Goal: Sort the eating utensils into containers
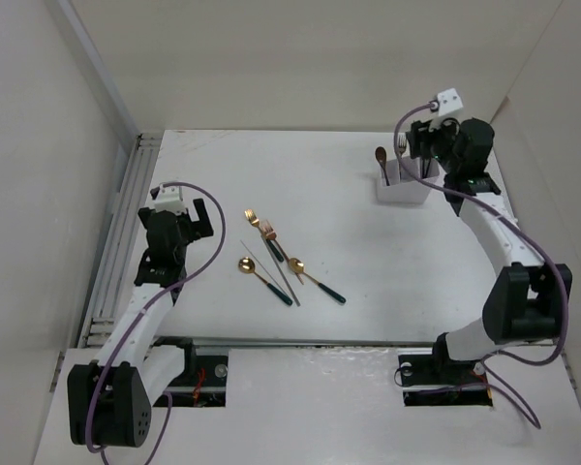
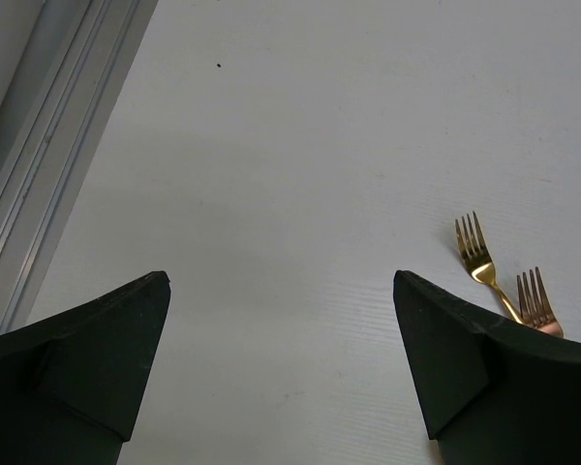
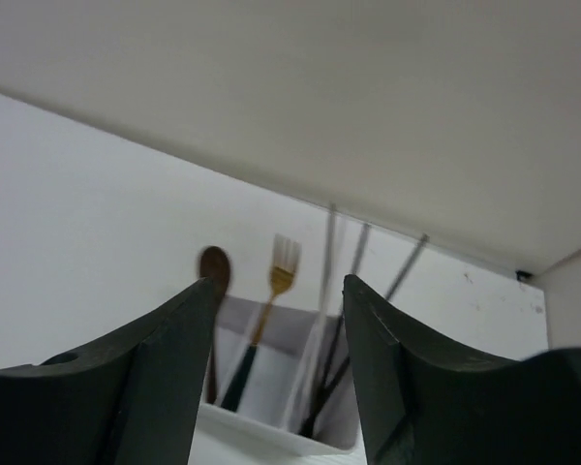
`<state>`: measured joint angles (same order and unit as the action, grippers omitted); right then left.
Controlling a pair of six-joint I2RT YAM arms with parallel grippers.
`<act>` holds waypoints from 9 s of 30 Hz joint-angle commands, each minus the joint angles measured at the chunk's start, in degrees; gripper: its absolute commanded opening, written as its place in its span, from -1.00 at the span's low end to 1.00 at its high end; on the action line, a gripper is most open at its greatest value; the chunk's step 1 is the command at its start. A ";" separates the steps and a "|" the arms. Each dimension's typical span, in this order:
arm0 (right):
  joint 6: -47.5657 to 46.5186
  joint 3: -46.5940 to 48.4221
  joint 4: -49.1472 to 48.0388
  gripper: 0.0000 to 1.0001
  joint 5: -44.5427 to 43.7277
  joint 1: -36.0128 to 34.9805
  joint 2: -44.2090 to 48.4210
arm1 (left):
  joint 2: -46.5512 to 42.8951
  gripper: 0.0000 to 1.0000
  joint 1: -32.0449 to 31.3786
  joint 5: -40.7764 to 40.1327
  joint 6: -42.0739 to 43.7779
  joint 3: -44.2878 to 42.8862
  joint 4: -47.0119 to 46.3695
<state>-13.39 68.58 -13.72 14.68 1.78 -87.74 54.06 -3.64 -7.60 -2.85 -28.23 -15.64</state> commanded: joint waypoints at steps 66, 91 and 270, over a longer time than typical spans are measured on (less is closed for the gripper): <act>6.10 -5.13 7.05 -1.00 -19.70 -26.77 4.17 | -5.46 1.00 -2.51 3.28 -1.19 4.50 -5.37; 4.60 9.91 -1.49 -1.00 -15.90 -10.57 -19.57 | -2.12 1.00 0.21 2.76 -1.19 2.30 -3.43; 1.42 19.07 20.98 -0.08 -9.15 -39.47 -18.31 | -7.57 1.00 -1.37 -0.23 -5.76 6.08 -1.15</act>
<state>-14.52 79.31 -6.11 2.07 -33.21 -98.74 47.62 -5.15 -8.10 -7.38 -22.83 -14.06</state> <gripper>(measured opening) 0.481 0.997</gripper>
